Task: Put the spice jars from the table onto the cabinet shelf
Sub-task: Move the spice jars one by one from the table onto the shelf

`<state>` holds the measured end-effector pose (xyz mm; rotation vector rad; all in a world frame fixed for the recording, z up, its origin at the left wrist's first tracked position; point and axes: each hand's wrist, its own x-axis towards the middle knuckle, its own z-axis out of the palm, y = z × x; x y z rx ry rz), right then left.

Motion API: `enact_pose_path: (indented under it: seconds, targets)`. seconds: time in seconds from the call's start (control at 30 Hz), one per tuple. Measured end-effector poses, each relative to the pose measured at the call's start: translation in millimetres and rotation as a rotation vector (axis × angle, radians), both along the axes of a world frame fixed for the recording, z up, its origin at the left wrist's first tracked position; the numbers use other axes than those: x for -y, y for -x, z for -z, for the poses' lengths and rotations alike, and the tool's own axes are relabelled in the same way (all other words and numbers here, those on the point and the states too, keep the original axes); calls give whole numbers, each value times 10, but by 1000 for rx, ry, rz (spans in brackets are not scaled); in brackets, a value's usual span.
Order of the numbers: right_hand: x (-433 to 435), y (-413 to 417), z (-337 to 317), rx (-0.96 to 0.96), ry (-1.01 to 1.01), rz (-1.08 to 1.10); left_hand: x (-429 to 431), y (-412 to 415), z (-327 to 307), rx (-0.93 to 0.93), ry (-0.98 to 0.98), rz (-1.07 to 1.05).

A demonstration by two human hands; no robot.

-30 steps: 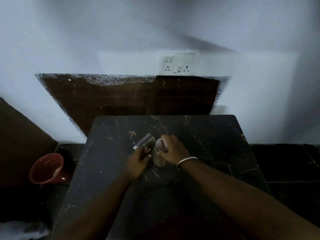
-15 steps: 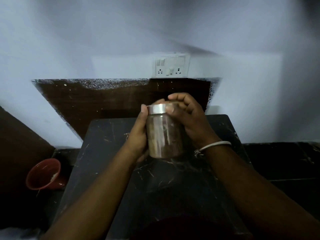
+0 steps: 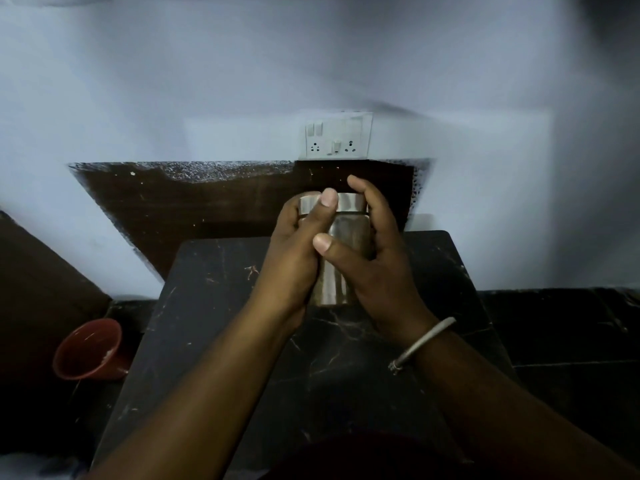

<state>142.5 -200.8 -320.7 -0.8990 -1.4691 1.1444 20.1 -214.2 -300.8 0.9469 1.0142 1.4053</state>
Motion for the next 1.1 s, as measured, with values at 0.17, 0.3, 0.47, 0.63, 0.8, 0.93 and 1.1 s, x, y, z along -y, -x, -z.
enact_pose_path:
  seconds: [0.17, 0.3, 0.47, 0.63, 0.8, 0.93, 1.1]
  targets:
    - [-70, -132, -108, -477, 211, -315, 46, 69, -88, 126, -21, 41]
    - [-56, -57, -85, -602, 301, -295, 44, 13, -49, 163, 43, 98]
    - [-3, -13, 45, -365, 237, -59, 39, 44, 38, 300, 124, 233]
    - [-58, -85, 64, -259, 22, 57, 42, 61, 50, 323, 118, 225]
    - [-77, -59, 37, -312, 6, 66, 48, 11, -31, 304, 117, 179]
    - [-69, -48, 20, -379, 41, 34, 61, -10, -60, 296, 121, 155]
    - [-70, -39, 22, -447, 33, 11, 65, -15, -69, 226, 84, 122]
